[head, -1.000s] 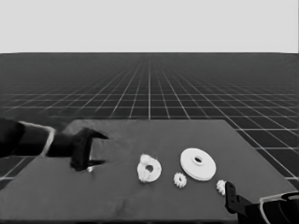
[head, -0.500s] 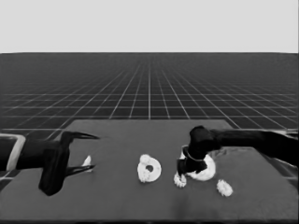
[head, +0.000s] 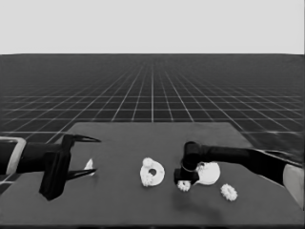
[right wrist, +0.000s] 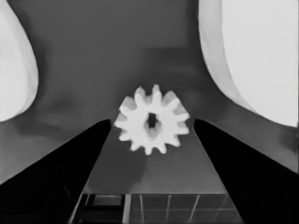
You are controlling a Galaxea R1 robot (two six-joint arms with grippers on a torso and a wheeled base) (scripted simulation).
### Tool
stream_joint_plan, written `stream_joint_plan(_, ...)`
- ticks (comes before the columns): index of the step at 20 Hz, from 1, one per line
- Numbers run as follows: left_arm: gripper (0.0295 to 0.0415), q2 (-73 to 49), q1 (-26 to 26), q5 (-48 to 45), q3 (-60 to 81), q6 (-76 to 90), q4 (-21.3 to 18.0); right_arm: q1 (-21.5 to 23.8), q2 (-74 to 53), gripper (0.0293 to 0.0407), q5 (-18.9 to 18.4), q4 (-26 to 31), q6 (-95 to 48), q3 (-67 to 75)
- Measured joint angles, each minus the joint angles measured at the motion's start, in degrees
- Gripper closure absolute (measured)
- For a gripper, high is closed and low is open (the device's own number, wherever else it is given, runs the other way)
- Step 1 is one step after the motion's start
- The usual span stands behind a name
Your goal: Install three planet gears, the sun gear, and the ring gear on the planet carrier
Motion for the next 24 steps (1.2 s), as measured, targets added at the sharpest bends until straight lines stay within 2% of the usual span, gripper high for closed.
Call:
stream_joint_plan(6,0.0326,0.00,0.00,0.00,0.00,0.00,0.00,-1.25,0.42,0.0315,0.73,-1.20,-0.70,-1.40)
stream_joint_plan(8,0.0326,0.00,0.00,0.00,0.00,0.00,0.00,-1.28,0.43,0.0386,0.74,-1.23,-0.72,-1.43)
stream_joint_plan(16,0.0326,0.00,0.00,0.00,0.00,0.00,0.00,-1.26,0.44,0.0387,0.75,-1.25,-0.73,-1.44)
stream_joint_plan(17,0.0326,0.00,0.00,0.00,0.00,0.00,0.00,2.88,-0.88,0.0387,-1.51,3.18,1.67,2.91)
stream_joint_plan(19,0.0326,0.00,0.00,0.00,0.00,0.00,0.00,8.64,-1.58,0.0387,-2.80,8.25,3.41,5.71)
stream_joint_plan(24,0.0326,0.00,0.00,0.00,0.00,0.00,0.00,11.42,-1.72,0.0387,-3.13,10.98,3.86,6.35)
